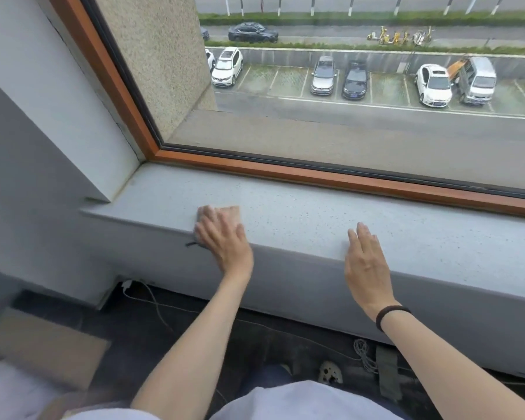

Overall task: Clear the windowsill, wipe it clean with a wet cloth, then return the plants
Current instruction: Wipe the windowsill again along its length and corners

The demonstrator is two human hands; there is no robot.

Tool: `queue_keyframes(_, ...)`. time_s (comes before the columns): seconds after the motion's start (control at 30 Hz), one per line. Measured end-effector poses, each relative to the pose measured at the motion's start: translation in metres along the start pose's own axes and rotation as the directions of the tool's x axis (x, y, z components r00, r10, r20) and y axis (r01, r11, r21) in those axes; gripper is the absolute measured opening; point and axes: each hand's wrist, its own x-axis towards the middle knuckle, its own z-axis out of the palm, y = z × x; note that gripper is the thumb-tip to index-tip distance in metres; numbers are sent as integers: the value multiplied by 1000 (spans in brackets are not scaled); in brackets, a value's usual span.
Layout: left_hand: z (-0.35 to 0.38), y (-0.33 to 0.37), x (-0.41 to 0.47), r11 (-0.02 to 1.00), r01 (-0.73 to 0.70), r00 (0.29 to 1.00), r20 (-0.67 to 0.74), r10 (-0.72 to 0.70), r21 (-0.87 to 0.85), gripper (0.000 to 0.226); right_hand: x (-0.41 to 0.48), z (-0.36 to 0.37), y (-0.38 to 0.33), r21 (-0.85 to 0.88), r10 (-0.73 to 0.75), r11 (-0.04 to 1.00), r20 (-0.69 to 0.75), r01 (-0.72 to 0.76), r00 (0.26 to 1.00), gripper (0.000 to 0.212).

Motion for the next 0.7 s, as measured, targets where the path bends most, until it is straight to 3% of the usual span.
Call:
queue_keyframes(0.1, 27, 44, -54, 967, -13, 1000, 11, 16, -254, 69, -1, 0, 2, -23, -2, 1000, 12, 3, 1000, 47)
queue_keyframes(0.17, 33, 51, -65, 868, 7, 1000, -23, -21, -496, 75, -3, -3, 3, -15, 2, 1000, 12, -1, 1000, 43)
queue_keyframes(0.23, 34, 46, -41, 683, 159, 977, 14, -213, -713, 84, -4, -6, 4, -2, -1, 1000, -13, 1, 1000, 40)
queue_keyframes(0.3, 23, 33, -3, 444, 258, 894, 37, -447, -858, 94, -8, -7, 7, -4, -12, 1000, -17, 12, 1000, 40)
queue_keyframes(0.33, 15, 24, 15, 386, 275, 845, 30, -534, -881, 93, -12, -8, 10, -15, -17, 1000, -18, 17, 1000, 40)
queue_keyframes(0.5, -24, -19, 66, 350, 324, 742, 6, -671, -879, 76, -33, 0, 33, -108, 7, 994, 10, -6, 1000, 46)
queue_keyframes(0.57, -23, -8, 57, 389, 374, 724, 4, -689, -842, 72, -38, 6, 43, -138, 23, 990, 27, -19, 999, 47)
queue_keyframes(0.7, 5, 44, -4, 525, 408, 784, -9, -621, -747, 69, -44, 10, 59, -181, 22, 983, 59, -11, 998, 44)
